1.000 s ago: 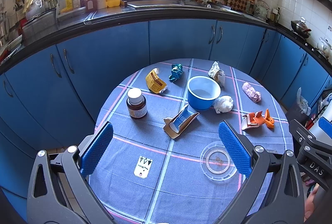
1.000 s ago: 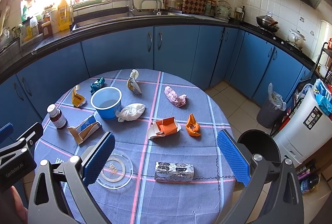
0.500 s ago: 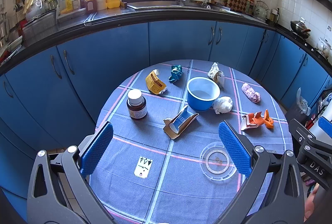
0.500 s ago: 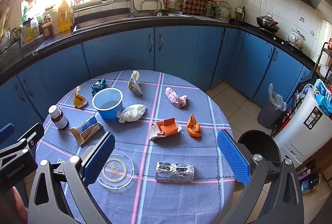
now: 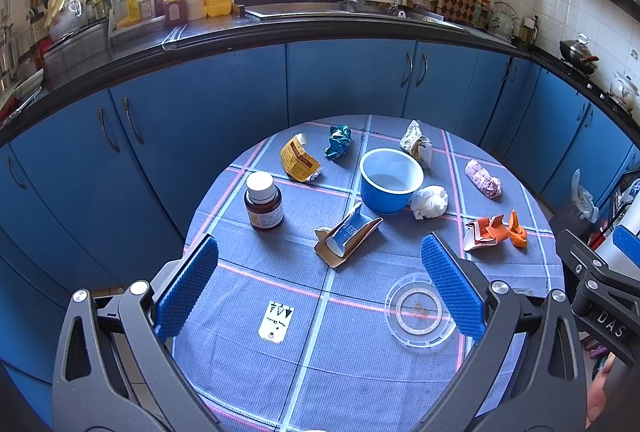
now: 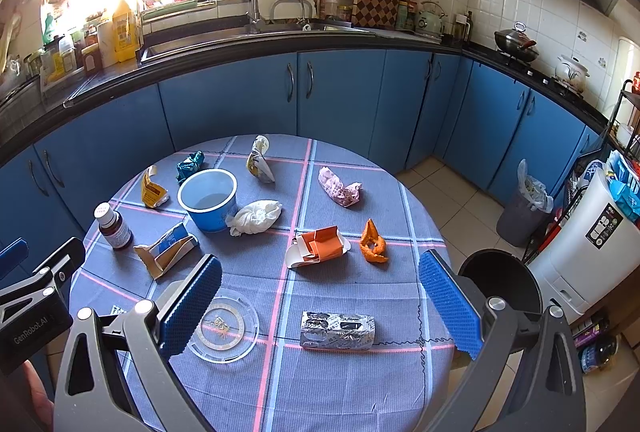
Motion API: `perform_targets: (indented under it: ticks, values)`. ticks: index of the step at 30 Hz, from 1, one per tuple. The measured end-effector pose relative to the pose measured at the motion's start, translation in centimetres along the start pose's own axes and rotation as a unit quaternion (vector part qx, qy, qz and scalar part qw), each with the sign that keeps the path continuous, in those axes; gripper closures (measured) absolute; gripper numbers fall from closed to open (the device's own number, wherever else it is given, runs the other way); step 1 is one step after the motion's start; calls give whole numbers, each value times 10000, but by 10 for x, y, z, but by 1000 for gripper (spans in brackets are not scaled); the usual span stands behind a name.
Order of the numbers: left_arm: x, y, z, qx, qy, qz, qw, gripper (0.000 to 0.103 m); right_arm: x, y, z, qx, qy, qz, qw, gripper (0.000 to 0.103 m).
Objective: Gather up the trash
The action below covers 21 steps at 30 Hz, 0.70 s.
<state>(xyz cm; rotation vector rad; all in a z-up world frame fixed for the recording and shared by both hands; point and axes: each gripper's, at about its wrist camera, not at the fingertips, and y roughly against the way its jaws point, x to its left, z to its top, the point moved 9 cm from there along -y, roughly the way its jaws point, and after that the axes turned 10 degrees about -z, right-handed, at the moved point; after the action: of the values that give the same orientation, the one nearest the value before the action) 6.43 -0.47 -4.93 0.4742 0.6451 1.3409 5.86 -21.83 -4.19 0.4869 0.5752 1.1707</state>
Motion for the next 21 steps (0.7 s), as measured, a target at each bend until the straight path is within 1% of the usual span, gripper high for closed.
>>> perform_targets:
  ticks: [12, 14, 21]
  values:
    - [-1, 1, 0, -2, -10, -6, 10000, 3, 2, -1, 3, 11, 3, 14, 10000, 7]
    - [-1, 2, 0, -5, -12, -8, 10000, 3, 2, -2, -2, 22, 0, 14, 10000, 7]
    - [-1, 2, 0, -3, -10, -7, 10000, 3, 3, -2, -2, 28, 3, 16, 10000, 7]
